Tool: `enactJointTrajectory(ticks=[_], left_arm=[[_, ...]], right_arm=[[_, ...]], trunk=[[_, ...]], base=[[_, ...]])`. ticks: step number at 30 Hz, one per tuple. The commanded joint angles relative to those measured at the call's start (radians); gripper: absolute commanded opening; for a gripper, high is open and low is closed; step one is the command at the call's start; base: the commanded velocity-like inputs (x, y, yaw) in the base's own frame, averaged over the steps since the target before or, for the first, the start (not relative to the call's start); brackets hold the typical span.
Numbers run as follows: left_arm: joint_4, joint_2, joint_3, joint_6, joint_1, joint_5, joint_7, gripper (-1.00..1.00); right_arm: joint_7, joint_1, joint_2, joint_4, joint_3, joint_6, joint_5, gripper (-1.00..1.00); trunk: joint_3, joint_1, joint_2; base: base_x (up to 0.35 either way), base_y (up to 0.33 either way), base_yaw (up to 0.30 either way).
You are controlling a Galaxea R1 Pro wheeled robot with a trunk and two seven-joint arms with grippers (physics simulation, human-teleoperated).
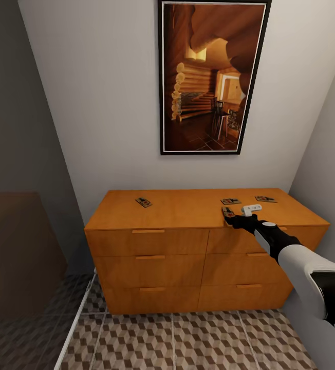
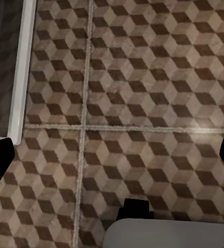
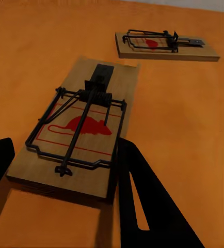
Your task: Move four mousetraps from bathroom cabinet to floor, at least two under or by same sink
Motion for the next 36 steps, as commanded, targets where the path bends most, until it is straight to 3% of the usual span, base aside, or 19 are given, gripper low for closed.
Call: enactJointTrajectory(ticks=[1, 15, 28, 32, 36], left_arm=[[0.001, 0.0, -0.003, -0.003, -0.001, -0.001, 0.006, 1.0], [0.002, 0.0, -0.003, -0.003, -0.001, 0.0, 0.006, 1.0], [0.011, 0.0, -0.009, -0.003, -0.001, -0.001, 0.006, 1.0], [0.011, 0.0, -0.009, -0.004, -0.001, -0.001, 0.006, 1.0], [0.011, 0.0, -0.009, -0.004, -0.001, -0.001, 0.005, 1.0]], right_arm=[[0.0, 0.0, -0.001, -0.005, 0.007, 0.002, 0.001, -1.0], [0.0, 0.0, -0.005, -0.073, 0.007, 0.031, 0.001, -1.0], [-0.003, 0.0, -0.028, -0.282, 0.005, 0.223, 0.002, -1.0], [-0.004, 0.0, -0.033, -0.375, 0.005, 0.316, 0.002, -1.0], [-0.02, 0.0, -0.037, -0.405, 0.006, 0.349, 0.002, -1.0]], trunk=[[-0.001, 0.0, -0.001], [-0.001, 0.0, -0.001], [-0.001, 0.0, -0.001], [-0.001, 0.0, -0.001], [-0.001, 0.0, -0.001]], base=[[0.0, 0.0, 0.0], [0.0, 0.0, 0.0], [-0.016, 0.0, 0.0], [-0.222, 0.0, 0.0], [-0.3, 0.0, 0.0]])
